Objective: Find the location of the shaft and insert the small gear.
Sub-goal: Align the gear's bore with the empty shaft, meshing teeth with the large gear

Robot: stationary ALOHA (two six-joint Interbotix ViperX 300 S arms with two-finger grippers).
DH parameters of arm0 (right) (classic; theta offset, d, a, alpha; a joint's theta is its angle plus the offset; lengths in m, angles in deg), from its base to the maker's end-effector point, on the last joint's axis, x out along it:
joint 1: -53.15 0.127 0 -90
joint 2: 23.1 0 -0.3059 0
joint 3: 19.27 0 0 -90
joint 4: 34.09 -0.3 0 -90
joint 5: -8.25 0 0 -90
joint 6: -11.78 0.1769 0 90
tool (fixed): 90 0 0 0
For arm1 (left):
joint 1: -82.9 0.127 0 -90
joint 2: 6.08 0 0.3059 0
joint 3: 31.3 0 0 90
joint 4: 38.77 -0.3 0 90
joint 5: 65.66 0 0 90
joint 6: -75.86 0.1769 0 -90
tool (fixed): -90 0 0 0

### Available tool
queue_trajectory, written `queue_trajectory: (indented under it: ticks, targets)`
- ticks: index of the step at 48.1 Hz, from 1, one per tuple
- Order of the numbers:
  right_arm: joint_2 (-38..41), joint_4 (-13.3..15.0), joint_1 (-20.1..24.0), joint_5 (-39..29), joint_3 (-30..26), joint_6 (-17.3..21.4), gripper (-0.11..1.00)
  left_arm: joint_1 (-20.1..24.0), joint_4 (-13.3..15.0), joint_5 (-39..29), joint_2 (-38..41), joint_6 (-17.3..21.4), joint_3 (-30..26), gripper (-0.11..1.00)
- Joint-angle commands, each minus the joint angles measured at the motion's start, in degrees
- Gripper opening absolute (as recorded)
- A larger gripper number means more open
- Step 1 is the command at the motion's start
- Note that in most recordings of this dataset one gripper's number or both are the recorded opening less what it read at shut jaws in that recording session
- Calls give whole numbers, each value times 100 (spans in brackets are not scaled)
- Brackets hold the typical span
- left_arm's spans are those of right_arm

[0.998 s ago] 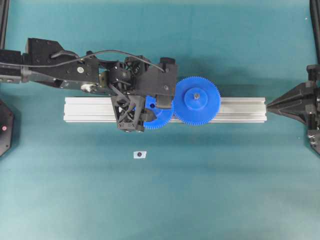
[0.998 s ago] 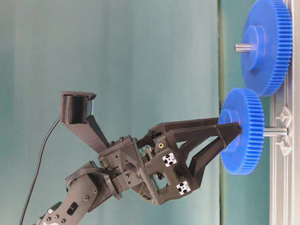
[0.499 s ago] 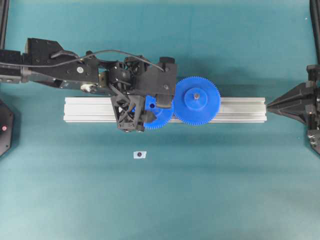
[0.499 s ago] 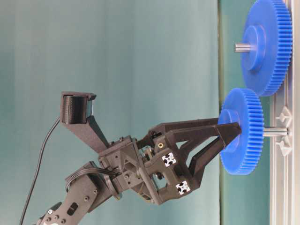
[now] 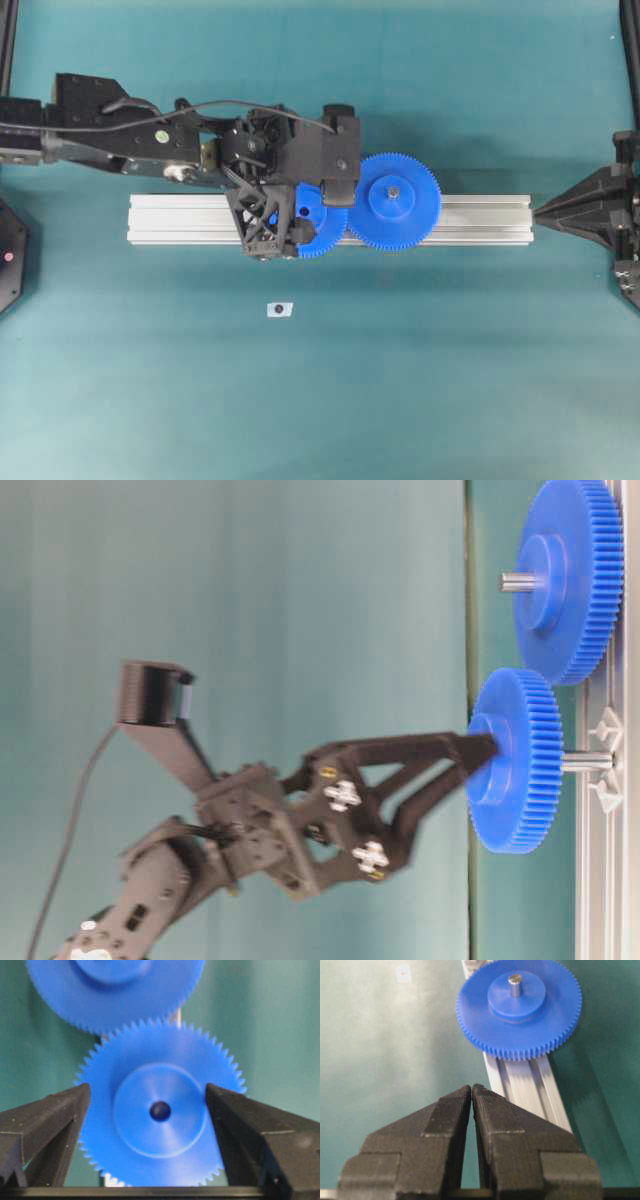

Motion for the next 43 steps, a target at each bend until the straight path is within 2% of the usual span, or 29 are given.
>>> queue_trajectory:
  ticks: [1,10,15,21,28,32,36,43]
  targets:
    - [35,9,-9,53,-62,44,16,-18,-18,9,-343,-9,-193,90]
    - [35,9,-9,97,-62,70,16,0,-18,-53,-571,0,-79,88]
    - [44,9,-18,105,-62,88,16,-9,-18,-53,-562,9,79,82]
    - [35,9,-9,105,-62,88,16,-18,-9,-53,-554,9,176,60]
    - [35,0,-9,105,-62,97,16,-18,-9,-26,-413,-35,316,24]
    - [35,9,-18,105,-62,97,16,-35,-18,-26,-290,-35,343,9]
    - [35,9,-9,97,-62,97,16,-88,-18,-26,-202,-35,334,2]
    - [35,9,-18,97,-62,97,16,-141,-18,-26,-141,-35,343,1]
